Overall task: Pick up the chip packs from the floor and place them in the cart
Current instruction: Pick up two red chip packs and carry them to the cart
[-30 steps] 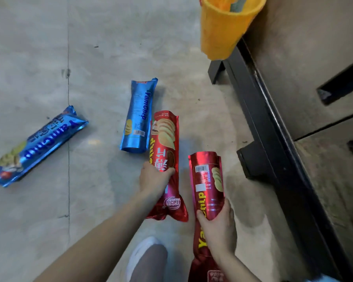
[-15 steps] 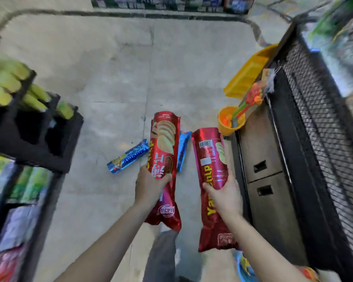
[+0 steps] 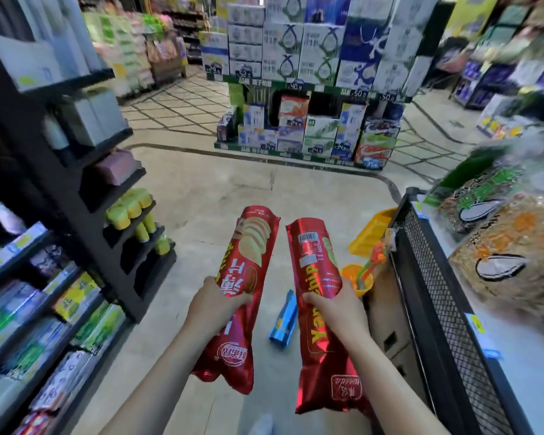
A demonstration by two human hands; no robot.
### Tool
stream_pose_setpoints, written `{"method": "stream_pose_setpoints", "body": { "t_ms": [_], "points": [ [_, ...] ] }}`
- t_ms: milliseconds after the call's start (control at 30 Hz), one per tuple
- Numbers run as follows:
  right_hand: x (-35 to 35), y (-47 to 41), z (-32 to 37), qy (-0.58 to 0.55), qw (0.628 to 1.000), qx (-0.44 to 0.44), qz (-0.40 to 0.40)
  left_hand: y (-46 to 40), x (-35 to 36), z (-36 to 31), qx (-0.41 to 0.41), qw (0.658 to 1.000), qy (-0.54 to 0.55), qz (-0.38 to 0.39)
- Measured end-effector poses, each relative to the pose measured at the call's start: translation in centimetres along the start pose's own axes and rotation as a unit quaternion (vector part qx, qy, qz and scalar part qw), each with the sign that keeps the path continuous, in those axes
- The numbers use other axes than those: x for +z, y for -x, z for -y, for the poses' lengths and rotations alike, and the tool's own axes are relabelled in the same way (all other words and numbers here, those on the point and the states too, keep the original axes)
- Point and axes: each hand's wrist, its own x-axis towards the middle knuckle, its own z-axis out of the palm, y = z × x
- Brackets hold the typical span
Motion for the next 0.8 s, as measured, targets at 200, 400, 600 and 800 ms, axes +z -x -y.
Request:
{"method": "stream_pose_setpoints", "body": {
  "t_ms": [200, 400, 600, 800],
  "points": [
    [-0.3, 4.2, 1.3, 0.010, 0.998, -0.030, 0.047, 6.7, -2.3, 2.3, -0.017, 0.998, 0.059, -0.035],
    [3.3, 10.0, 3.4, 0.026, 0.988, -0.080, 0.132, 13.0, -7.2, 7.4, -0.042, 0.988, 0.112, -0.098],
    [10.5, 17.8, 5.4, 0.028, 0.964, -0.136, 0.228, 19.4, -13.1, 14.3, -0.078, 0.966, 0.167, -0.183],
    [18.9, 28.6, 7.8, 0.056, 0.929, -0.177, 0.321, 27.7, -20.5, 23.6, -0.112, 0.935, 0.188, -0.280]
  ]
}}
